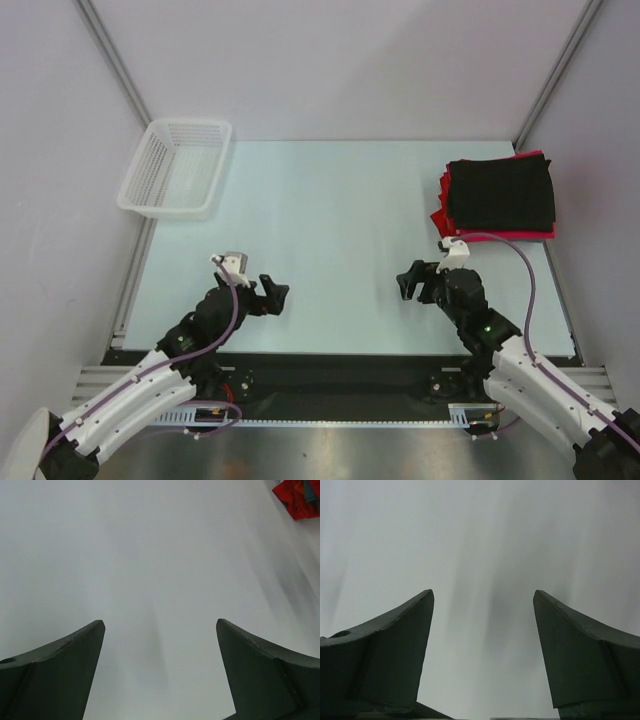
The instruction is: Fold and stack the t-shirts
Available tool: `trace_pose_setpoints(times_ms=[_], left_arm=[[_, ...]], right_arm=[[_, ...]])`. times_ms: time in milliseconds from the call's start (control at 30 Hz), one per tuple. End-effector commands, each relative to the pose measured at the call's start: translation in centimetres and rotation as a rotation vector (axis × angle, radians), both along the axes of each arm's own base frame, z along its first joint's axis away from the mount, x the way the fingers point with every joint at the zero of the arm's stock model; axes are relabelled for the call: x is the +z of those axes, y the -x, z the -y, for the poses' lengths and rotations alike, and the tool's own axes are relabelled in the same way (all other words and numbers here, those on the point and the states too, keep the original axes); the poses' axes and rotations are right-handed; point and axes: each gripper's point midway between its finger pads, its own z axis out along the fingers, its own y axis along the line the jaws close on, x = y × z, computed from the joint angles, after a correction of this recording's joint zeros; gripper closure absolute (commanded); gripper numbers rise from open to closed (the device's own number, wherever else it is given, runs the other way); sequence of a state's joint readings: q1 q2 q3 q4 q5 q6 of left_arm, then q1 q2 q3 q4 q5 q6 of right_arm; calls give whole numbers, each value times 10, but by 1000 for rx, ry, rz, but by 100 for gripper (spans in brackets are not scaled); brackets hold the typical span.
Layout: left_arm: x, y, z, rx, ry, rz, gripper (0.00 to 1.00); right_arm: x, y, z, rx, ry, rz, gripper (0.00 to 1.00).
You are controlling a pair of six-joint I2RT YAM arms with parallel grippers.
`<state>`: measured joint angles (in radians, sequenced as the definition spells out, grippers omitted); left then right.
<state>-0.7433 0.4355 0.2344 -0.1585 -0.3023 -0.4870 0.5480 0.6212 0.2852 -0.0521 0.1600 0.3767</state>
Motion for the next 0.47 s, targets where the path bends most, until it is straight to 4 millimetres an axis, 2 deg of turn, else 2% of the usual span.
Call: trace_pose_setpoints(times_ms=[0, 167, 267, 433], left_arm=[[11, -5, 4, -18, 11, 52, 1], [8, -9, 2, 11, -6, 37, 1], [11, -7, 8, -25, 0, 32, 9], [16, -2, 14, -60, 39, 47, 12]], right_arm=[[9, -10, 9, -98, -38, 37, 15], [16, -12, 17, -147, -39, 42, 15], [17, -11, 16, -135, -47, 57, 14], [21, -11, 14, -127, -58, 71, 14]])
